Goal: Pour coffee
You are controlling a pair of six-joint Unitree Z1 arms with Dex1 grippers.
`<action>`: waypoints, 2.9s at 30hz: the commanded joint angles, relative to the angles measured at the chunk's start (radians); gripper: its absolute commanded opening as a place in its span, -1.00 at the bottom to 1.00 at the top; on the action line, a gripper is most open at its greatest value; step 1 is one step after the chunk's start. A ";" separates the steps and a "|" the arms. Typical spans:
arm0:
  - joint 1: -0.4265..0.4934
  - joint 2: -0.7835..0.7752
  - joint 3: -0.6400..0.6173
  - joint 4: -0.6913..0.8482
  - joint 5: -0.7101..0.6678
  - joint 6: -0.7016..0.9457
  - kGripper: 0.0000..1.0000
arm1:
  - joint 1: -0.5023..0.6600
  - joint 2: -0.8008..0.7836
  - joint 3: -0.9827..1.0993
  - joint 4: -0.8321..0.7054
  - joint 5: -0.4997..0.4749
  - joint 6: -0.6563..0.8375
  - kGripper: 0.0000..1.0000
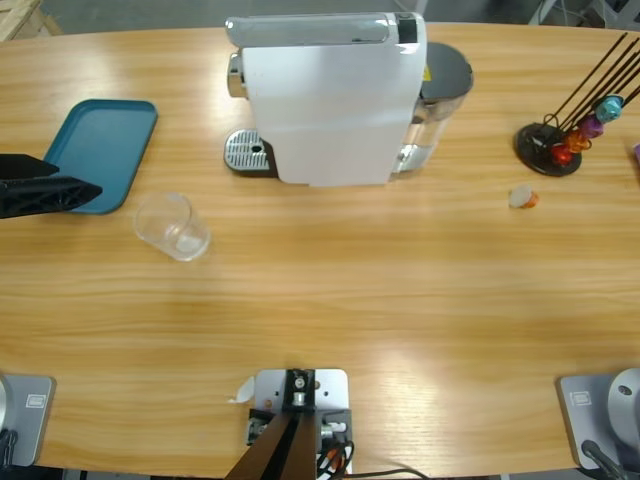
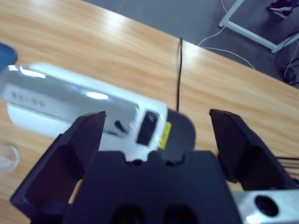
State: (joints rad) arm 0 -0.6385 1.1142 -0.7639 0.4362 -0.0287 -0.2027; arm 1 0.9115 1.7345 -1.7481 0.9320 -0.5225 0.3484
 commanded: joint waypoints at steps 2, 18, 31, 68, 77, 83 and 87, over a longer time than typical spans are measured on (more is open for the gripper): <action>-0.009 -0.017 0.063 -0.061 0.006 -0.004 0.84 | -0.013 -0.266 0.348 -0.115 0.092 0.014 1.00; -0.020 -0.017 0.153 -0.200 -0.113 -0.105 0.97 | -0.052 -0.529 0.806 -0.341 0.448 -0.008 1.00; -0.371 0.094 0.337 -0.495 0.261 -0.170 0.95 | -0.052 -0.517 0.912 -0.417 0.503 -0.012 1.00; -0.512 0.472 0.372 -0.643 0.520 -0.382 0.90 | -0.052 -0.536 0.987 -0.435 0.549 -0.016 1.00; -0.512 0.579 0.372 -0.760 0.582 -0.385 0.37 | -0.052 -0.541 0.991 -0.435 0.557 -0.016 1.00; -0.512 0.595 0.380 -0.781 0.581 -0.376 -0.15 | -0.052 -0.537 0.991 -0.435 0.559 -0.016 1.00; -0.512 0.567 0.382 -0.791 0.575 -0.355 -0.15 | -0.052 -0.535 0.990 -0.435 0.559 -0.016 1.00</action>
State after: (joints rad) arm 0 -1.1420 1.6622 -0.4155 -0.3334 0.5394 -0.5858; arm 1 0.8679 1.2204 -0.7869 0.5043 0.0232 0.3451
